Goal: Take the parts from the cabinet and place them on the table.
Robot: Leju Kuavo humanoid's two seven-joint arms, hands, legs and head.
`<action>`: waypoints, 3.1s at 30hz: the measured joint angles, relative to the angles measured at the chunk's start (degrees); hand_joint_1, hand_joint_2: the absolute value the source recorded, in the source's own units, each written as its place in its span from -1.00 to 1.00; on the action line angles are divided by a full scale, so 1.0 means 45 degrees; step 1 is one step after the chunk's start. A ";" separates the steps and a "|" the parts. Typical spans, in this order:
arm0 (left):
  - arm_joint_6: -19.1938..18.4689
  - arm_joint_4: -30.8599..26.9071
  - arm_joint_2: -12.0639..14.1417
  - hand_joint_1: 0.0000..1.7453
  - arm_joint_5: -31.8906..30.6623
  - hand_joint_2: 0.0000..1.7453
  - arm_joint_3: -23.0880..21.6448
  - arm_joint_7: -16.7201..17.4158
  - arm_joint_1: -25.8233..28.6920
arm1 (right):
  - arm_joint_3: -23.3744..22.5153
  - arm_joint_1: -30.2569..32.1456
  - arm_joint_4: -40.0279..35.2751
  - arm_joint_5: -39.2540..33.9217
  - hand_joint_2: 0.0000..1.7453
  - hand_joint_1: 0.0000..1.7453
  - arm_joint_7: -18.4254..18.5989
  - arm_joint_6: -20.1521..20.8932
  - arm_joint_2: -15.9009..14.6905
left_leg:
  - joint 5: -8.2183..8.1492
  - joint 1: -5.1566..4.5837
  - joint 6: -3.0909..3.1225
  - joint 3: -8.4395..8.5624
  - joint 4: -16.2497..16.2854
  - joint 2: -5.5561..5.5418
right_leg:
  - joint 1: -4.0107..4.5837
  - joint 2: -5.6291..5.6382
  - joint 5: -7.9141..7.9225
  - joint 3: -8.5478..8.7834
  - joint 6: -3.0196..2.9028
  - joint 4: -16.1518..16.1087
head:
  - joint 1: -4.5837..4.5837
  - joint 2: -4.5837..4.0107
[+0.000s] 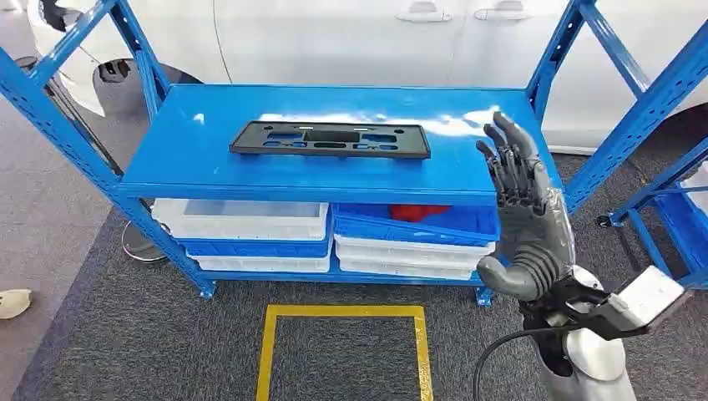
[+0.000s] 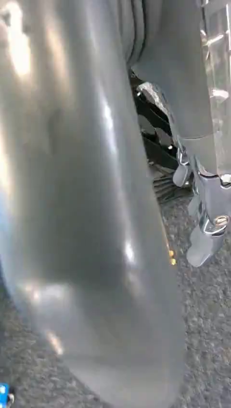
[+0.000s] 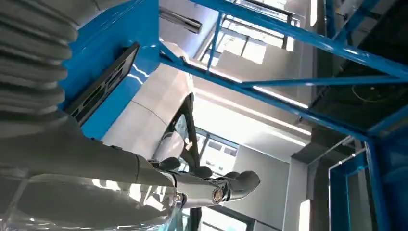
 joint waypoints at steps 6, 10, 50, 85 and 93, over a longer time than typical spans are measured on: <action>-0.0029 0.0068 -0.0053 -1.00 0.0005 -1.00 0.0010 -0.0005 -0.0062 | 0.0305 -0.0066 0.0091 0.0121 -1.00 -1.00 -0.0039 -0.0107 -0.0387 | -0.0002 -0.0031 0.0217 0.0054 -0.0063 0.0040 | -0.0120 -0.0056 -0.1668 -0.2104 0.0239 0.4158 | 0.0010 0.0000; -0.0068 0.0087 -0.0073 -1.00 0.0005 -1.00 0.0010 -0.0039 -0.0061 | 0.0422 -0.0233 0.0233 0.0126 -1.00 -1.00 -0.0053 -0.0097 -0.0558 | -0.0205 -0.0039 0.0095 0.0336 -0.0057 0.0012 | -0.0108 -0.0098 0.0506 -0.0361 0.0048 0.0297 | 0.0029 0.0000; -0.0189 0.0311 -0.0228 -1.00 0.0000 -1.00 0.0005 -0.0170 -0.0180 | 0.2262 -0.0175 0.2831 0.7125 1.00 -1.00 0.0791 -0.4463 -0.0476 | -0.1311 -0.0119 -0.0210 -0.0090 0.2022 -0.0099 | -0.0031 -0.0079 0.0415 -0.0027 -0.0551 -0.0433 | -0.0180 0.0000; -0.0223 0.0374 -0.0238 -1.00 0.0005 -1.00 -0.0131 -0.0146 -0.0090 | 0.8330 -0.1975 0.7874 1.4075 1.00 -1.00 0.2735 -0.8485 0.2157 | -0.0907 0.0083 -0.0656 -0.1786 0.3200 -0.0045 | -0.0011 -0.0109 0.0025 0.0550 -0.0591 -0.0577 | -0.0039 0.0000; -0.0316 0.0379 -0.0238 -1.00 0.0000 -1.00 -0.0165 -0.0141 -0.0125 | 0.8869 -0.2465 0.8583 1.4017 1.00 -1.00 0.3002 -0.8189 0.2983 | 0.0454 0.0121 -0.0118 -0.0386 -0.0039 -0.0073 | 0.0007 -0.0016 -0.0597 0.0878 -0.0047 -0.0384 | -0.0098 0.0005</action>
